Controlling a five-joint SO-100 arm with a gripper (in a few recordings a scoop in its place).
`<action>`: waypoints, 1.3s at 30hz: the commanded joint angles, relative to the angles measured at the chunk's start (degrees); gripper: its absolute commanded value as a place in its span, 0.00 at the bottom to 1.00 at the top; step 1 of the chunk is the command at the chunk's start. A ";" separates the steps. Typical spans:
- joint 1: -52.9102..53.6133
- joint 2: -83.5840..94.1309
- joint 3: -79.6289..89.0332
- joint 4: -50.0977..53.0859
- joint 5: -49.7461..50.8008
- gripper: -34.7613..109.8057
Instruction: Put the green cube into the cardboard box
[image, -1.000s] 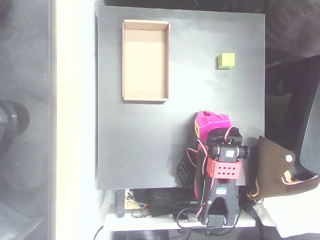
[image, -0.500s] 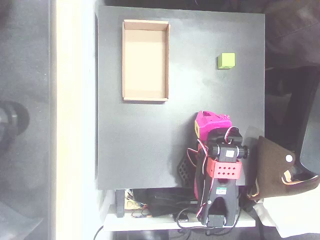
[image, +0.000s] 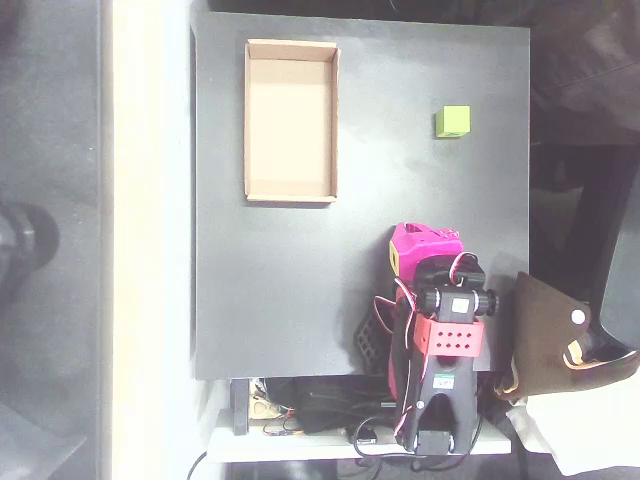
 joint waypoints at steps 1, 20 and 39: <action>0.88 -4.92 -2.55 3.60 0.44 0.25; 1.23 -47.55 -50.80 3.69 -0.26 0.25; 1.41 -77.78 -91.67 4.39 -0.26 0.25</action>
